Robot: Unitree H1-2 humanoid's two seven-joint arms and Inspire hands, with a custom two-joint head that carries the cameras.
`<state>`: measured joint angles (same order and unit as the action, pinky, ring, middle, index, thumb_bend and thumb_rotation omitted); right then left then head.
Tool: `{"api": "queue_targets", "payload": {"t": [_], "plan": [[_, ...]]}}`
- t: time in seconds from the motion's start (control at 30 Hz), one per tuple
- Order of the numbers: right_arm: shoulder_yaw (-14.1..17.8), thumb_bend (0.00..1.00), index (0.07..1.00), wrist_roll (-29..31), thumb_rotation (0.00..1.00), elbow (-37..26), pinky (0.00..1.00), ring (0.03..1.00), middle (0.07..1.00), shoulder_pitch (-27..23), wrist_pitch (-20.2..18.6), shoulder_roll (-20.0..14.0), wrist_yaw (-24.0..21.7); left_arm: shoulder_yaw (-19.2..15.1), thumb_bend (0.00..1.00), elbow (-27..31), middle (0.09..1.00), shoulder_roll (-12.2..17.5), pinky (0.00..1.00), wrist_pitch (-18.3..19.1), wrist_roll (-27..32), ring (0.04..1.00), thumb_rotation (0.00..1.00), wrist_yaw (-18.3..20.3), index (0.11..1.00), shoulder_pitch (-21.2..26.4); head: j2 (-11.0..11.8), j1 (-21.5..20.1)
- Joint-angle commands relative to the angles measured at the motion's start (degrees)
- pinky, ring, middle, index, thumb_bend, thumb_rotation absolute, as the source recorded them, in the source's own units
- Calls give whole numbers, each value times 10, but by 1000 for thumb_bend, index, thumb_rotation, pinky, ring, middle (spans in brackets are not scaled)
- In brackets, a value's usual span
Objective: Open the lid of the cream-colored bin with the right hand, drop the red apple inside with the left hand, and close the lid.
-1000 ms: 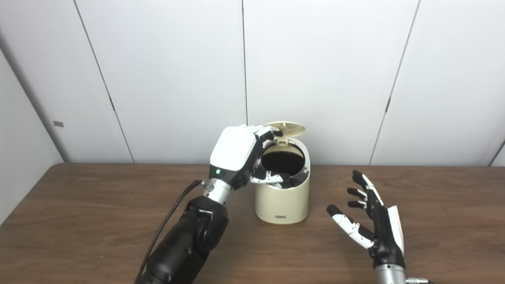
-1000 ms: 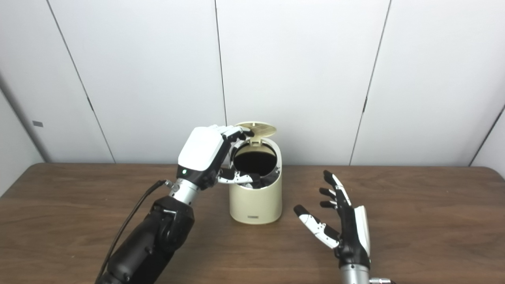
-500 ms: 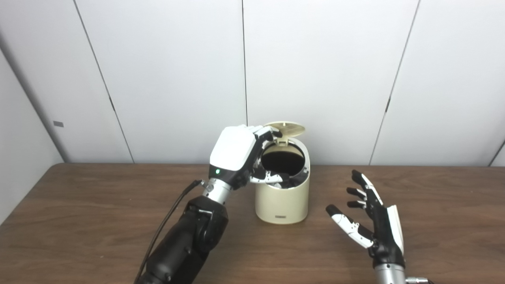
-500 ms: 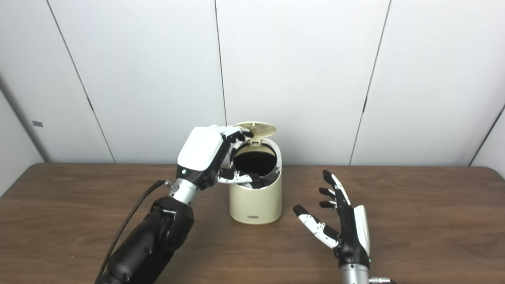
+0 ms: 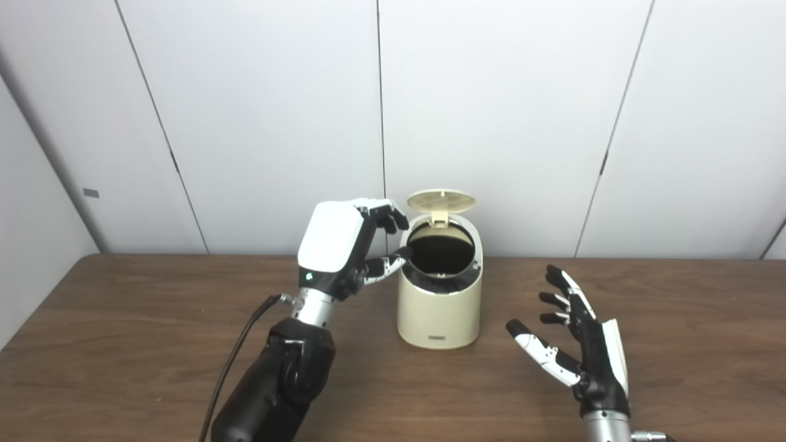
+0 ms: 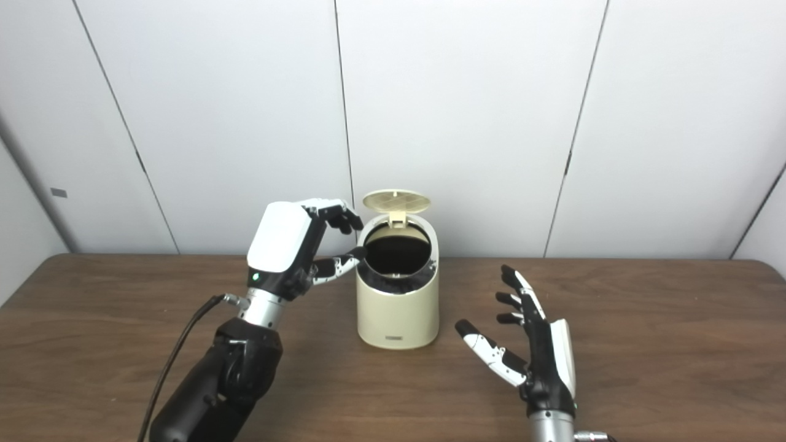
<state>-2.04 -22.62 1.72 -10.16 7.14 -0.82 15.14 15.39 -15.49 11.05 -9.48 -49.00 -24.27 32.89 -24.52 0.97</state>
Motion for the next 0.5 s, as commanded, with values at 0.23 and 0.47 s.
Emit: {"api": "queue_targets", "payload": {"t": [0.23, 0.47], "plan": [[1, 546, 870, 8, 485, -10, 652, 782, 876, -20, 15, -7, -4, -45, 520, 34, 474, -3, 432, -8, 42, 508, 0, -19, 517, 3, 1, 10], [5, 543, 874, 17, 490, -2, 658, 791, 886, -21, 23, -16, -6, -95, 520, 79, 489, -23, 527, -20, 200, 582, 0, 52, 507, -31, 3, 12]]}}
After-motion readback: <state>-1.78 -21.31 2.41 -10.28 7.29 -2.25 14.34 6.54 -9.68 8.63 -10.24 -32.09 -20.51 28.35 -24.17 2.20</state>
